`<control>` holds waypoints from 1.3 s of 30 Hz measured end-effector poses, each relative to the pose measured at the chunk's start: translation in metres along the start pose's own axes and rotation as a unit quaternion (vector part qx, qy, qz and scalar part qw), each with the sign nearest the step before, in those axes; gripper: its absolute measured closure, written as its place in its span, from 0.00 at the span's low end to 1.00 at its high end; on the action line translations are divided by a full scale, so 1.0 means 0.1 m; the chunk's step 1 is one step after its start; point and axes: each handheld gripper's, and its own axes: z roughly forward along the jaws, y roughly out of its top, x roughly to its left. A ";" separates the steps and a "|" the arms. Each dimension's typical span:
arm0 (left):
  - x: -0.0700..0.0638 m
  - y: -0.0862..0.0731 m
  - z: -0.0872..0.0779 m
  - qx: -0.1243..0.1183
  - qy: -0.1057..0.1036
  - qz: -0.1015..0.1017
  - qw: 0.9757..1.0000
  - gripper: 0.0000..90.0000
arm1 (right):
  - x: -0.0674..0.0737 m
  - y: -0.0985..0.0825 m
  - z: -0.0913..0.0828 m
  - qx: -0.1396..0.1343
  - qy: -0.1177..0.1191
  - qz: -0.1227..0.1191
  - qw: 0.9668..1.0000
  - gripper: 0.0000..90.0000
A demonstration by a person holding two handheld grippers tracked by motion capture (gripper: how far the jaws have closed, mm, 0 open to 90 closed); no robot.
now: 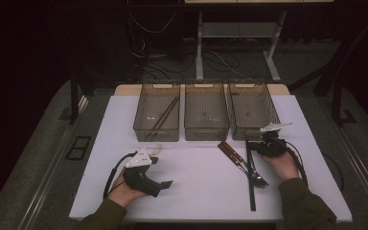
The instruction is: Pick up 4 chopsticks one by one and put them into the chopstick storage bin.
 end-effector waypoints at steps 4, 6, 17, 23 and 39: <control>0.00 0.00 0.00 0.000 0.000 0.000 1.000 0.00 | 0.03 0.01 0.01 0.000 0.004 -0.006 1.000 1.00; 0.00 0.00 0.00 -0.001 -0.001 -0.001 1.000 0.00 | 0.04 0.01 0.02 0.000 0.007 -0.010 1.000 1.00; 0.00 0.00 -0.01 -0.001 -0.001 0.000 1.000 0.00 | 0.11 0.03 0.02 -0.002 0.017 -0.019 1.000 1.00; 0.00 0.00 -0.01 -0.001 -0.001 0.000 1.000 0.00 | 0.13 0.04 0.03 0.000 0.021 -0.024 0.999 1.00; 0.00 0.00 -0.01 0.000 -0.001 0.001 1.000 0.00 | 0.21 0.05 0.05 0.000 0.037 -0.033 0.999 1.00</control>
